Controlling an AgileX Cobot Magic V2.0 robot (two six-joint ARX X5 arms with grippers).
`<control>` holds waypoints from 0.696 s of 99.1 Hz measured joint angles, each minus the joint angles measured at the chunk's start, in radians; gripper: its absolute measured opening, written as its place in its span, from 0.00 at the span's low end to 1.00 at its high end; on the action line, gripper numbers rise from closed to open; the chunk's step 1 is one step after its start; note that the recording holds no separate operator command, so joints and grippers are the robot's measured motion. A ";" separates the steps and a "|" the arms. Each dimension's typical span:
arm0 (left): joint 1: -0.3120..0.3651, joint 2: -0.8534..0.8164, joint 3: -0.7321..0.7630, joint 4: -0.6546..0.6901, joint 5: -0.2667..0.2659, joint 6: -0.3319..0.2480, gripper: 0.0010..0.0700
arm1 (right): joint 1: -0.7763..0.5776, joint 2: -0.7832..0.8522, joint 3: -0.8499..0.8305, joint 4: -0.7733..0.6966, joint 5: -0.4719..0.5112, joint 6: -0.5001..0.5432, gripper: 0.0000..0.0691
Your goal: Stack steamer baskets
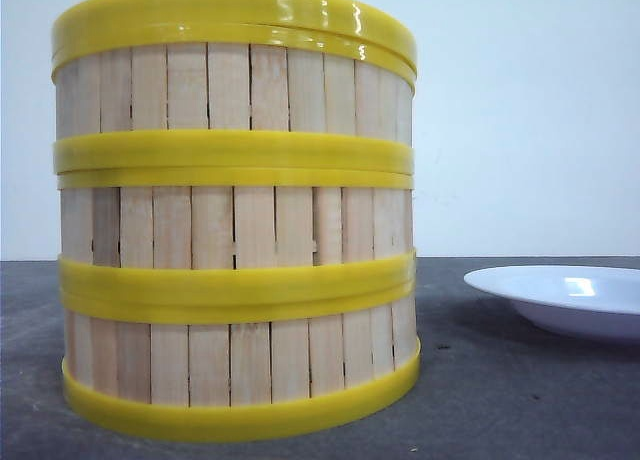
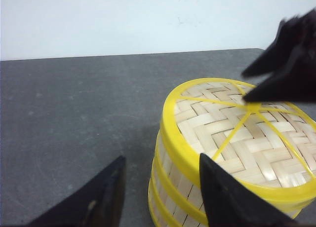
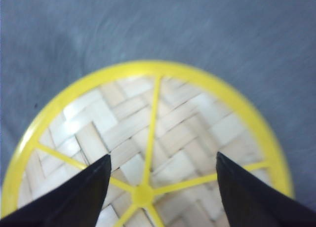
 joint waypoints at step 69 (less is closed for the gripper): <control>0.000 0.000 0.000 0.007 0.000 0.000 0.38 | 0.001 -0.533 -0.100 0.004 0.324 -0.048 0.60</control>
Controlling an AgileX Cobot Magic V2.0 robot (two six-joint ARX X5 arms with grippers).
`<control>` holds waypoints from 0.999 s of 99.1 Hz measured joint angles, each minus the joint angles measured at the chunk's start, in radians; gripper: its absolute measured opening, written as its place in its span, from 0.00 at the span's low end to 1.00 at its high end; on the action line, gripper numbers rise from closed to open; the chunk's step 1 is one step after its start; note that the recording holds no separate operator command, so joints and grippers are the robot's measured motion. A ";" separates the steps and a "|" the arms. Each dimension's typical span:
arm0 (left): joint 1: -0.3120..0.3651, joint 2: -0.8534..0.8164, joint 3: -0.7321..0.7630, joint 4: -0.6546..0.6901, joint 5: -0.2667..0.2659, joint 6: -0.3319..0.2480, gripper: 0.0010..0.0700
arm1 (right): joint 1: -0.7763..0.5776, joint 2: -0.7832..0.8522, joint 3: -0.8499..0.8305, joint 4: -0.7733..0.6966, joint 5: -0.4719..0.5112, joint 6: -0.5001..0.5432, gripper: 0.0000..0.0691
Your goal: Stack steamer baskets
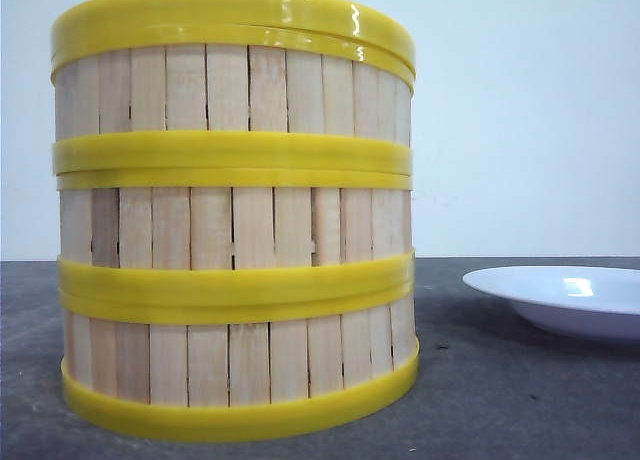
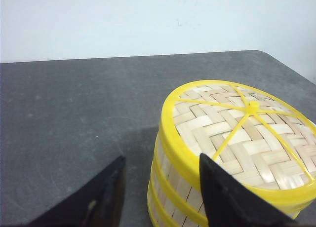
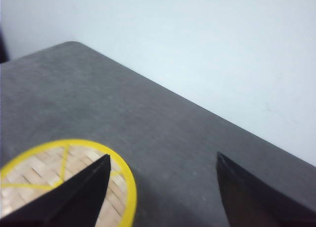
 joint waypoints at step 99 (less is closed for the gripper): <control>0.000 0.000 0.000 -0.006 0.000 0.000 0.03 | 0.000 -0.356 -0.649 0.219 0.024 0.143 0.02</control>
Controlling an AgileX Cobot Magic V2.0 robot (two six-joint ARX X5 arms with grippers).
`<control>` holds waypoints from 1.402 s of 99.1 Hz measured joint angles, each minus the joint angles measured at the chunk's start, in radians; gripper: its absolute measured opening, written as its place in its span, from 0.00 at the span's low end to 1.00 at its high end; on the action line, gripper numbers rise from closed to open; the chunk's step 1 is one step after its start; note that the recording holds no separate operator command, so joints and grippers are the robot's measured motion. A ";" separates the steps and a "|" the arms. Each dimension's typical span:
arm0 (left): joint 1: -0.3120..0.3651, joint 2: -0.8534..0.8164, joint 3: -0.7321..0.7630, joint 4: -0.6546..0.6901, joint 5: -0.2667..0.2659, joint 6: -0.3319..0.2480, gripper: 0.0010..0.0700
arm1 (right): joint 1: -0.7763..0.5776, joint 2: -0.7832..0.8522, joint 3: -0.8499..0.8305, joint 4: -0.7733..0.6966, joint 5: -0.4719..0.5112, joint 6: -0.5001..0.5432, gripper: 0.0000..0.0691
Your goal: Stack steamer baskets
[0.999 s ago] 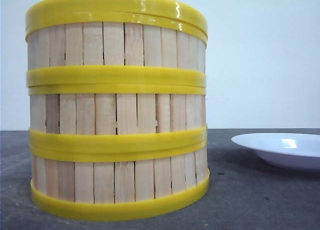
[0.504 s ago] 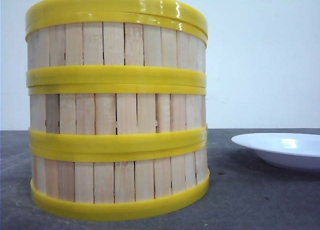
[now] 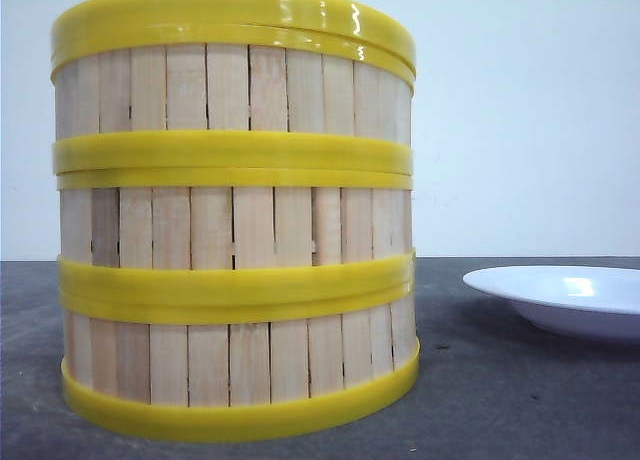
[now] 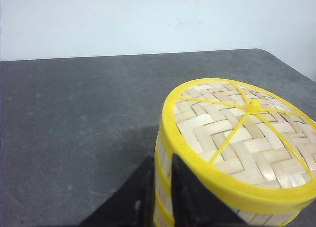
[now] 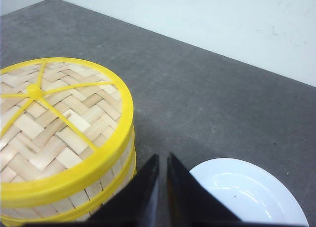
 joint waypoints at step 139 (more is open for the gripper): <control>0.253 -0.075 -0.256 0.200 -0.030 0.064 0.02 | 0.000 0.000 0.000 0.000 -0.002 0.000 0.01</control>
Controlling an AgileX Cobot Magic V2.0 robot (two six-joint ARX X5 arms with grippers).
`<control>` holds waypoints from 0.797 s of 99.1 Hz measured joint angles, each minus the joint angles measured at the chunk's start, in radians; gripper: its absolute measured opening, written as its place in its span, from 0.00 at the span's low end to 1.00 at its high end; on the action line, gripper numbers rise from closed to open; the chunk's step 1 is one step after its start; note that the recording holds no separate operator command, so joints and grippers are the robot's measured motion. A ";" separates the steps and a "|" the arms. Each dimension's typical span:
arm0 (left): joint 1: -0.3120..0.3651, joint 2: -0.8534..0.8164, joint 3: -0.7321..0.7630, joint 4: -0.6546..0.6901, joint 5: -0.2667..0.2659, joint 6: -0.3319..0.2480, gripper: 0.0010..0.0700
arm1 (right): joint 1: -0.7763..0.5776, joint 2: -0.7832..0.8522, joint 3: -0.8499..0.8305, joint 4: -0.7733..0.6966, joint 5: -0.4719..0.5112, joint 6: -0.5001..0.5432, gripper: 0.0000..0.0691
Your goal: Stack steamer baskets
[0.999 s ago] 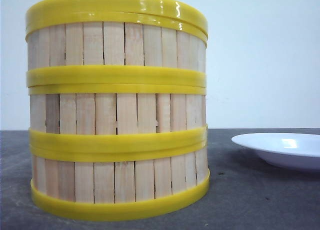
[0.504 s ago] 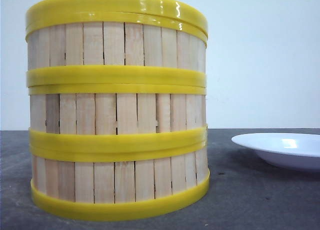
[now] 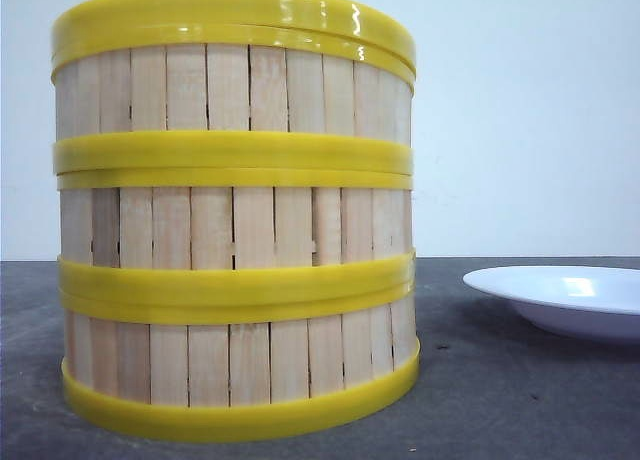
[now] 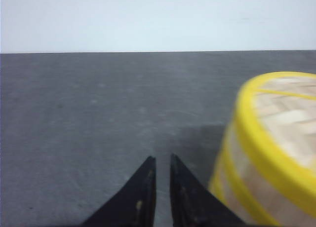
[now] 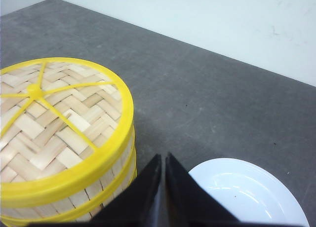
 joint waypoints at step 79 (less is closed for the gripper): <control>0.140 -0.272 -0.574 0.351 -0.061 0.019 0.02 | 0.000 0.000 0.000 0.000 0.000 0.000 0.01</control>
